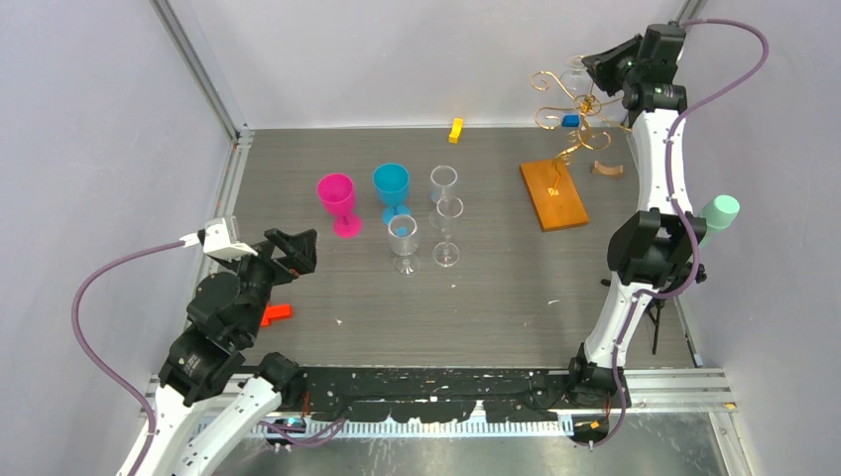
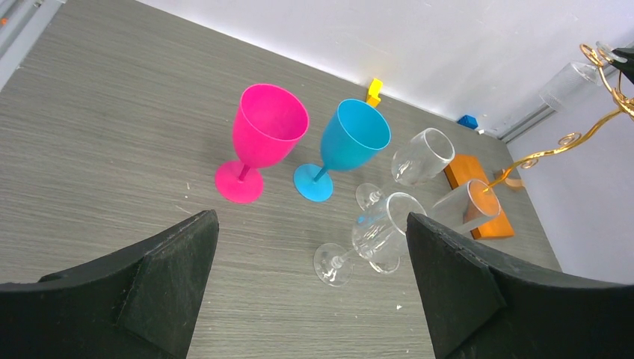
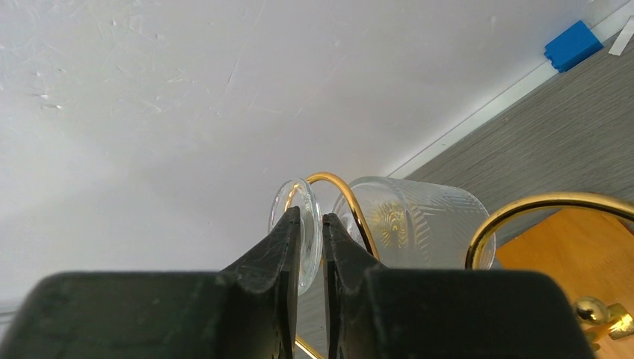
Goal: Take the wine glass off the wine glass rack
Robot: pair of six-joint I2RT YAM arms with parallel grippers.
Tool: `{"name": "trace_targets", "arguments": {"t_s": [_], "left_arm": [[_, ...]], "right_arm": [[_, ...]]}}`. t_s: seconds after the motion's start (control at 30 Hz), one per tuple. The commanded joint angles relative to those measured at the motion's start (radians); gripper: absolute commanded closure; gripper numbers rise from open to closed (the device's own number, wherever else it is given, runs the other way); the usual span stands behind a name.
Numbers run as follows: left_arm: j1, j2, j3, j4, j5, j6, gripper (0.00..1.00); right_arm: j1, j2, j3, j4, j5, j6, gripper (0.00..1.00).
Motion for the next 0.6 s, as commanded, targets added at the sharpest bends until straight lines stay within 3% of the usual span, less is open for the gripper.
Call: {"name": "trace_targets", "arguments": {"t_s": [0.0,0.27,0.43,0.57], "left_arm": [[-0.002,0.008,-0.005,0.052,-0.012,0.005,0.00],[-0.002,-0.014,-0.017,0.047,-0.017,0.005,0.00],[-0.002,-0.012,-0.018,0.046,-0.019,0.004,0.00],[-0.002,-0.009,-0.020,0.047,-0.018,0.004,0.00]], "right_arm": [[-0.003,-0.050,-0.006,0.005,0.060,-0.079,0.81],[0.001,-0.059,-0.009,-0.015,0.085,-0.151,0.82],[0.002,-0.066,-0.007,-0.020,0.097,-0.171,0.75],[0.002,-0.058,-0.003,-0.017,0.090,-0.142,0.74]]}}
